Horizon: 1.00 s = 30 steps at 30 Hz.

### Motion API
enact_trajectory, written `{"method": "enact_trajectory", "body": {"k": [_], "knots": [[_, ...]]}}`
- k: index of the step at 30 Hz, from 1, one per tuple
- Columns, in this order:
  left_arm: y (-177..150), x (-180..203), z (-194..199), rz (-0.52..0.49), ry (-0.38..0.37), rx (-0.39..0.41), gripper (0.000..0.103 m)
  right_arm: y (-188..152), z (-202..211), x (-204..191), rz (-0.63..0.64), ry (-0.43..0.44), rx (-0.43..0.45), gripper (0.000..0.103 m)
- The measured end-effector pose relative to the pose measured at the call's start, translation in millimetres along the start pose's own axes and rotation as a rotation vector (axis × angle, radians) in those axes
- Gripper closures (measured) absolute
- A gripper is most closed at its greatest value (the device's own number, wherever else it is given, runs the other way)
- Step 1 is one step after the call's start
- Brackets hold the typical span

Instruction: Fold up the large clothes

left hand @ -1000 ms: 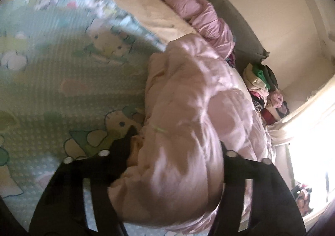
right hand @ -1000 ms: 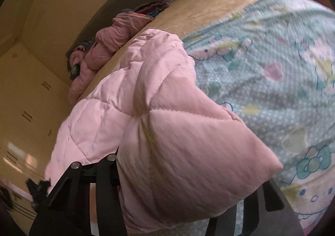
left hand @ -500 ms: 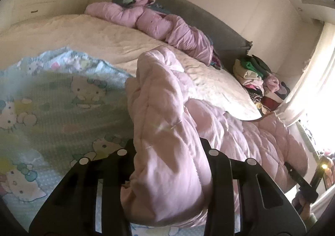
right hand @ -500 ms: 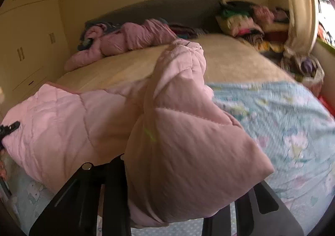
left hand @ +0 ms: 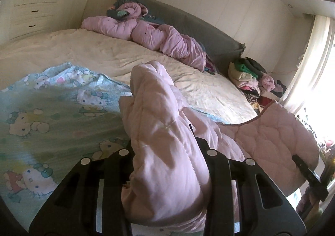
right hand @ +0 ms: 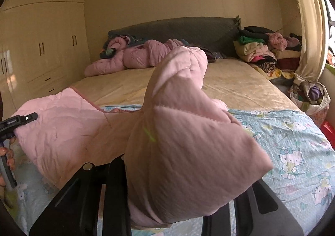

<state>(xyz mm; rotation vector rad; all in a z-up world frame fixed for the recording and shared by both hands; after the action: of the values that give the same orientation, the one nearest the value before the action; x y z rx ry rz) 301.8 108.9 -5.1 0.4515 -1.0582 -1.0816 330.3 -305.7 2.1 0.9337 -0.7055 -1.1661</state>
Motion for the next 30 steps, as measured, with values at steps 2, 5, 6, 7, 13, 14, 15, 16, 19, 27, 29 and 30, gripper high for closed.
{"method": "enact_trajectory", "body": {"k": [2, 5, 6, 7, 13, 14, 15, 16, 19, 27, 29, 30], "knots": [[-1.8, -2.4, 4.5, 0.009, 0.001, 0.004, 0.078, 0.1, 5.8, -3.9, 0.005, -0.001, 0.0, 0.076], [-1.4, -1.5, 13.9, -0.004, 0.007, 0.013, 0.078, 0.0, 17.6, -11.0, 0.011, 0.003, 0.009, 0.076], [-0.7, -0.5, 16.8, 0.0, 0.005, 0.016, 0.078, 0.0, 21.3, -13.9, 0.015, 0.004, 0.012, 0.076], [-0.3, -0.8, 21.7, 0.008, -0.003, 0.02, 0.078, -0.8, 26.6, -16.7, 0.016, 0.007, 0.018, 0.076], [-7.8, -3.6, 51.2, 0.007, -0.016, 0.046, 0.078, -8.0, 52.8, -26.6, 0.004, 0.034, 0.032, 0.076], [-10.3, -4.5, 55.5, 0.006, -0.016, 0.047, 0.078, -10.4, 56.8, -26.4, -0.003, 0.039, 0.032, 0.076], [-13.3, -5.5, 61.2, 0.005, -0.017, 0.048, 0.078, -12.1, 60.2, -26.8, -0.007, 0.041, 0.032, 0.076], [-16.0, -5.9, 66.4, 0.004, -0.021, 0.051, 0.078, -13.4, 63.0, -26.7, -0.011, 0.044, 0.033, 0.076], [-22.3, -4.4, 77.3, -0.01, -0.018, 0.058, 0.078, -18.1, 71.1, -27.5, -0.021, 0.049, 0.033, 0.076], [-43.3, -10.5, 98.1, -0.019, -0.002, 0.047, 0.078, -31.6, 84.2, -22.7, -0.042, 0.051, 0.018, 0.076], [-48.9, -14.0, 102.7, -0.021, 0.002, 0.044, 0.078, -35.8, 86.3, -20.2, -0.057, 0.048, 0.007, 0.076], [-51.7, -15.1, 104.4, -0.024, 0.007, 0.04, 0.078, -36.7, 86.2, -18.8, -0.066, 0.052, 0.003, 0.076]]}}
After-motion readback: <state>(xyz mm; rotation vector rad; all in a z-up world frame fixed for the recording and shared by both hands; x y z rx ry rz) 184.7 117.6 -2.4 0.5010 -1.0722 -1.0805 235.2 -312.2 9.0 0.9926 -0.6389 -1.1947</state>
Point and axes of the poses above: each gripper's, at about its wrist camera, not at the fingertips, and z roughly against the way its jaws point, x to its right, y to its top, the point moved 4 cm from there along -z, roughly the way its jaws point, and after that the axes turned 6 degrees about z, right-handed, at the moved point
